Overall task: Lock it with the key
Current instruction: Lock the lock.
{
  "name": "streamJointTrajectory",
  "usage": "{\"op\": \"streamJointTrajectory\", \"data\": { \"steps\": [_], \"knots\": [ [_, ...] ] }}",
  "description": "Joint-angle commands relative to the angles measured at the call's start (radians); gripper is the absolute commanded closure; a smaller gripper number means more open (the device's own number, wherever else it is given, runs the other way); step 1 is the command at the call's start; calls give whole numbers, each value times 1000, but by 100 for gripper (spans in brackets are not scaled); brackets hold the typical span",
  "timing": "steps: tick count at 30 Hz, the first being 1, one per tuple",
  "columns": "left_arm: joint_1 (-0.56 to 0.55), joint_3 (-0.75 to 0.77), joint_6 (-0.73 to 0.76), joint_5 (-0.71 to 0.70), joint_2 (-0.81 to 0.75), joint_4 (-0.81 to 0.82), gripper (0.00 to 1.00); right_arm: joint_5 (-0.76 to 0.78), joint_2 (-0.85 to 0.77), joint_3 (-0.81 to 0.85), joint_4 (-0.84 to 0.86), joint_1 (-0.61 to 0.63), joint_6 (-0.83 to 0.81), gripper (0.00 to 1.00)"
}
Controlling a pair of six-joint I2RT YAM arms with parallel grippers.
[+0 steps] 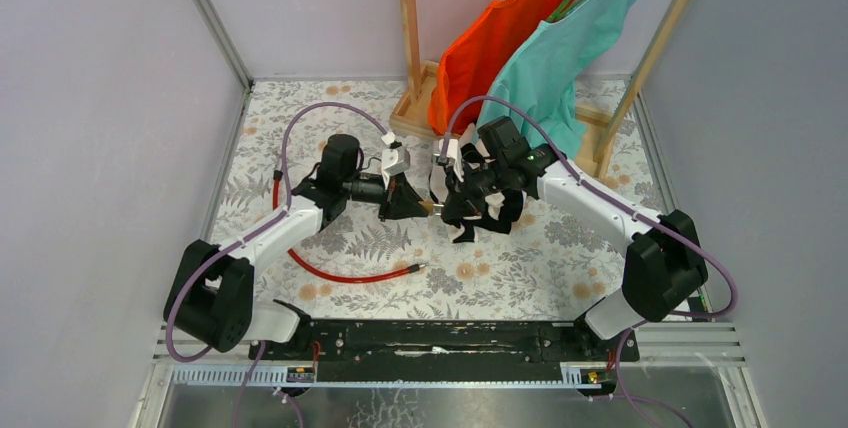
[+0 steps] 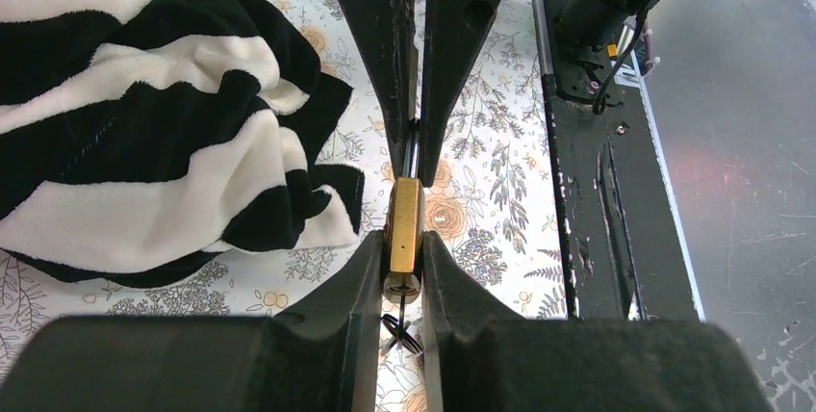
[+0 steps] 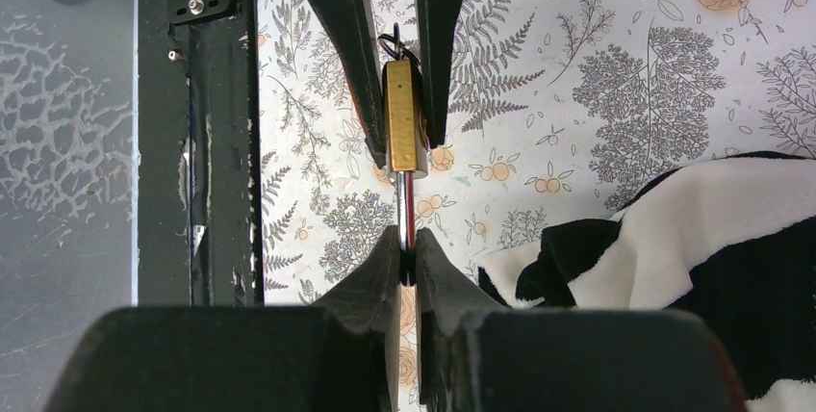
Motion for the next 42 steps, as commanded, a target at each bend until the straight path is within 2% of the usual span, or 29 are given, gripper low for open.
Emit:
{"op": "streamJointTrajectory", "data": {
  "steps": [1, 12, 28, 42],
  "knots": [
    [-22, -8, -16, -8, -11, 87, 100, -102, -34, 16, 74, 5, 36, 100],
    [-58, -19, 8, -16, -16, 96, 100, -183, -38, 13, 126, 5, 119, 100],
    [-88, -27, -133, -29, 7, 179, 100, -114, -69, -33, 235, 7, 162, 100],
    [-95, -67, -177, -74, -14, 291, 100, -107, -60, 10, 200, 65, 141, 100]
  ]
}}
